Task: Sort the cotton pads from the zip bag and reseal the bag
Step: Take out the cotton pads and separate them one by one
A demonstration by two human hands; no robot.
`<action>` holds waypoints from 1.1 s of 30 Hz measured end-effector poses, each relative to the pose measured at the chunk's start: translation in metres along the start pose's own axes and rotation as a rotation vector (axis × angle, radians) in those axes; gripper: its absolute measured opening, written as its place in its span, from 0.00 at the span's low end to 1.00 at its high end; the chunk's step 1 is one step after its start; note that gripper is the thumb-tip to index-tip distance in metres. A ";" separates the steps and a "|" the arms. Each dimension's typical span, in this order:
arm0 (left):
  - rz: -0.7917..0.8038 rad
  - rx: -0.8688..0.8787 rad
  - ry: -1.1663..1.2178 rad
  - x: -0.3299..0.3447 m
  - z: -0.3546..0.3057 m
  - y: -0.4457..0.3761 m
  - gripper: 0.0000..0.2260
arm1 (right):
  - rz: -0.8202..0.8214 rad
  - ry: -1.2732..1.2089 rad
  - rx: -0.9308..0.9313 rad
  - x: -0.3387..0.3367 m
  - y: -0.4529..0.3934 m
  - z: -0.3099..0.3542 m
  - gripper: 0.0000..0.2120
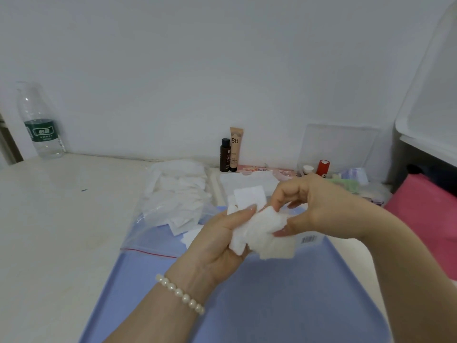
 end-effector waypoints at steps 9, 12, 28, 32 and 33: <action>-0.039 0.058 0.041 -0.004 -0.003 -0.004 0.07 | -0.172 -0.514 -0.112 -0.022 0.009 -0.018 0.14; 0.003 0.001 -0.144 -0.006 -0.001 -0.002 0.12 | -0.281 -0.740 -0.117 -0.030 0.005 -0.033 0.23; 0.210 -0.132 -0.379 -0.004 0.003 0.001 0.21 | -0.031 -0.564 0.061 0.002 -0.005 -0.020 0.12; 0.217 -0.130 -0.381 -0.005 0.003 0.001 0.21 | -0.024 -0.521 0.085 0.003 -0.005 -0.020 0.12; 0.216 -0.132 -0.379 -0.005 0.003 0.001 0.21 | -0.028 -0.497 0.096 0.003 -0.005 -0.020 0.10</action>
Point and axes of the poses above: each hand's wrist, its own y-axis away from the middle knuckle, its own x-axis out of the palm, z = x × y, the point moved 2 cm from there along -y, towards the middle knuckle, and after that the axes turned 9 degrees about y, right-handed, at the moved point
